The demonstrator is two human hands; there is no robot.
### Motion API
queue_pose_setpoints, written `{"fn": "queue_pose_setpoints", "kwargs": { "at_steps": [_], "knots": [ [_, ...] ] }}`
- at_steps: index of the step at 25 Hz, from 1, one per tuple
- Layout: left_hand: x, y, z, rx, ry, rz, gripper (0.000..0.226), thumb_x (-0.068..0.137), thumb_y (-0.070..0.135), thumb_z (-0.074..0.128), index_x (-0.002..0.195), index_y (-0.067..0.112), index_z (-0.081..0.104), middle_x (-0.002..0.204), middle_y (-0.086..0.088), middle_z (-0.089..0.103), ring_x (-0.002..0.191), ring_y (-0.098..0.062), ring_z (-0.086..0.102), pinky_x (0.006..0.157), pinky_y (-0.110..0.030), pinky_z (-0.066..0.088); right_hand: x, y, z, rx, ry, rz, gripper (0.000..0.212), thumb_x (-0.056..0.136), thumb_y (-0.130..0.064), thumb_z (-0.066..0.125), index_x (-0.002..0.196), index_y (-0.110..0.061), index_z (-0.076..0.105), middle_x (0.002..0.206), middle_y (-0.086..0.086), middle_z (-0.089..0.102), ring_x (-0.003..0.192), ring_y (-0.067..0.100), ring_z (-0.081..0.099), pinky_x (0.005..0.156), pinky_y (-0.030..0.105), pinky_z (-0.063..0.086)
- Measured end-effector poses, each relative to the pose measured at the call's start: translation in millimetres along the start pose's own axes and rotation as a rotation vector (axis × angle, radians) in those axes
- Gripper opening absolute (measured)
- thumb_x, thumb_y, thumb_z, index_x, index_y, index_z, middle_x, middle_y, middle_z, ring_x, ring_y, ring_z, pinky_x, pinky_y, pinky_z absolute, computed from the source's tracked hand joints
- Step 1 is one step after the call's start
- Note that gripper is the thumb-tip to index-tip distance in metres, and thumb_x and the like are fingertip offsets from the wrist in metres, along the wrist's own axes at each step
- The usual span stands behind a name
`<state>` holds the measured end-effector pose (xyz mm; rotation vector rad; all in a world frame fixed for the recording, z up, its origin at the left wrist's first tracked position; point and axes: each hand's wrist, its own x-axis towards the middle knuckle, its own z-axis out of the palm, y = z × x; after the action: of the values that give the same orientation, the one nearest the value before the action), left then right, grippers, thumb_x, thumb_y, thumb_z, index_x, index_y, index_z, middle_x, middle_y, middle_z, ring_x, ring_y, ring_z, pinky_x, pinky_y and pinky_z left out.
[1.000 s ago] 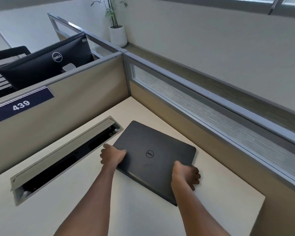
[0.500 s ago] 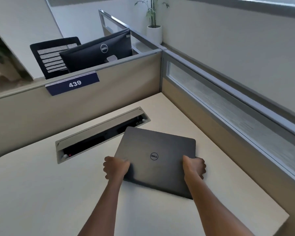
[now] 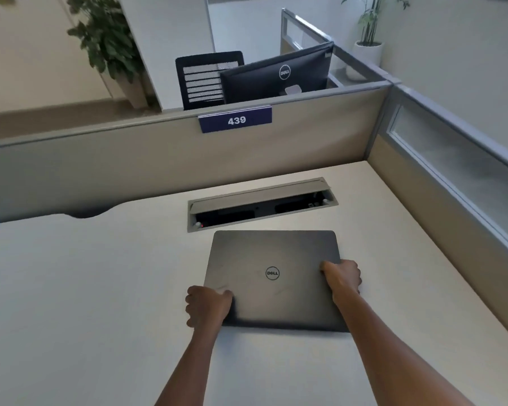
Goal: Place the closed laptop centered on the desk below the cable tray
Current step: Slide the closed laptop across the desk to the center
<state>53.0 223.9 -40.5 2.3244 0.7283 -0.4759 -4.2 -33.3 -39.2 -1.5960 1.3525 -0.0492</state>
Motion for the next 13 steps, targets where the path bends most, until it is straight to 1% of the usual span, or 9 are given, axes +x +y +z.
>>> {"fn": "queue_pose_setpoints", "kwargs": {
  "at_steps": [2, 6, 13],
  "knots": [
    [2, -17, -10, 0.015, 0.024, 0.012, 0.071, 0.077, 0.032, 0.075, 0.126, -0.003, 0.039, 0.128, -0.019, 0.051, 0.12, -0.041, 0.053, 0.094, -0.049, 0.047, -2, -7, 16, -0.05, -0.05, -0.035, 0.039, 0.069, -0.025, 0.064, 0.104, -0.008, 0.07, 0.109, 0.015, 0.069, 0.106, 0.039, 0.063, 0.098, 0.053, 0.053],
    [7, -34, -23, 0.029, 0.069, 0.035, 0.073, 0.081, 0.035, 0.074, 0.127, -0.007, 0.037, 0.13, -0.022, 0.05, 0.123, -0.042, 0.052, 0.097, -0.047, 0.047, 1, -19, 43, -0.136, -0.123, -0.094, 0.041, 0.074, -0.029, 0.068, 0.107, -0.006, 0.066, 0.109, 0.016, 0.069, 0.103, 0.039, 0.064, 0.098, 0.054, 0.052],
    [12, -38, -29, 0.027, 0.105, 0.041, 0.072, 0.082, 0.04, 0.073, 0.127, -0.004, 0.038, 0.13, -0.02, 0.05, 0.121, -0.042, 0.051, 0.096, -0.048, 0.047, 13, -29, 66, -0.259, -0.131, -0.151, 0.044, 0.073, -0.033, 0.069, 0.108, -0.007, 0.064, 0.112, 0.015, 0.067, 0.106, 0.038, 0.061, 0.101, 0.055, 0.048]
  ]
}}
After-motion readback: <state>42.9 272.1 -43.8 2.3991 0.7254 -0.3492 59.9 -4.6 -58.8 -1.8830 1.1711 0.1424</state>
